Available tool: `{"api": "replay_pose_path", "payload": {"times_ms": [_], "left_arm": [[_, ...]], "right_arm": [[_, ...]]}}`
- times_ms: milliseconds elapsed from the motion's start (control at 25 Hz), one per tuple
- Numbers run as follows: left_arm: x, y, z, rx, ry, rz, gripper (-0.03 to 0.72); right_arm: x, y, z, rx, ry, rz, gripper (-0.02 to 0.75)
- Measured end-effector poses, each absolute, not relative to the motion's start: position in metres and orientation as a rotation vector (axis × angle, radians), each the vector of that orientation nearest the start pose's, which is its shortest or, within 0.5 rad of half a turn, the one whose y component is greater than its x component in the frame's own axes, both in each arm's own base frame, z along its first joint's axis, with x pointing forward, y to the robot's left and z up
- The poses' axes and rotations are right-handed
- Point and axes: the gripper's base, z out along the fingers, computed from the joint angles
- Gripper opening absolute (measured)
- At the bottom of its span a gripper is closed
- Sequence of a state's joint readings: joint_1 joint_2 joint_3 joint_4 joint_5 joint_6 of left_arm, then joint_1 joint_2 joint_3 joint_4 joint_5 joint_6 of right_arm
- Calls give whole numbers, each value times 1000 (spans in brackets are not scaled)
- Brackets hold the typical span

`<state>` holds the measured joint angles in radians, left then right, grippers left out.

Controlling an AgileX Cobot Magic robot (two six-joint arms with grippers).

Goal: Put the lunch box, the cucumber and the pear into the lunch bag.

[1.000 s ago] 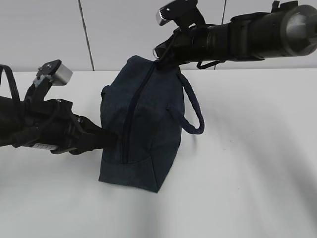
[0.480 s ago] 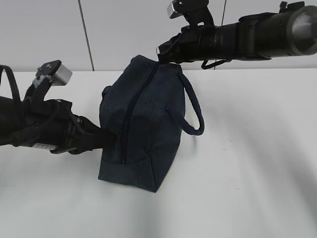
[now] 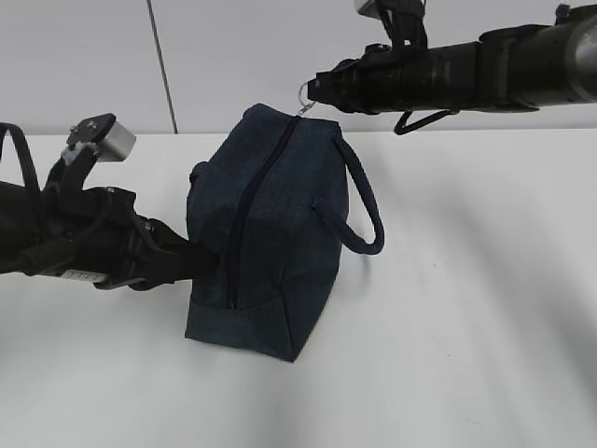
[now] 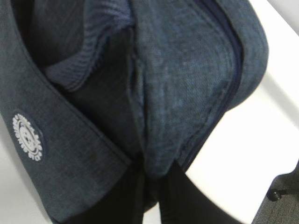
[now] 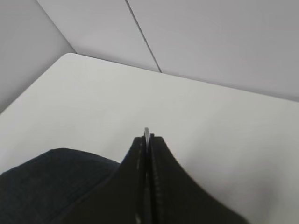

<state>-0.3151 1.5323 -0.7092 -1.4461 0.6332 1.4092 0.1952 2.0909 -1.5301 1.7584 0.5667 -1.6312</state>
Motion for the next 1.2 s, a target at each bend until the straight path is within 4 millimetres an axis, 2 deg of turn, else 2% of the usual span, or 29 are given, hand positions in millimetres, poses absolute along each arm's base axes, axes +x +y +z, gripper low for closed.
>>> {"api": "replay_pose_path", "payload": {"times_ms": [200,480,720,880,1040,1200], "left_arm": [[248,-137,201,655,2284,-904,8],[248,-137,200,653,2285,-900,8],[249,-137,200,650,2286,-893,7],[249,-136,200,650,2287,-890,8],[249,-137,200,651,2287,-891,8],[248,-137,200,632,2288,-911,8]], "right_arm": [[464,123,215,-345,1935,932,0],[466,106,212,-280,1940,1063,0],[469,103,176,-189,1976,1249,0],[470,101,162,-154,1984,1309,0],[471,94,161,-153,1967,1348,0],[468,95,171,-218,1910,1435,0]]}}
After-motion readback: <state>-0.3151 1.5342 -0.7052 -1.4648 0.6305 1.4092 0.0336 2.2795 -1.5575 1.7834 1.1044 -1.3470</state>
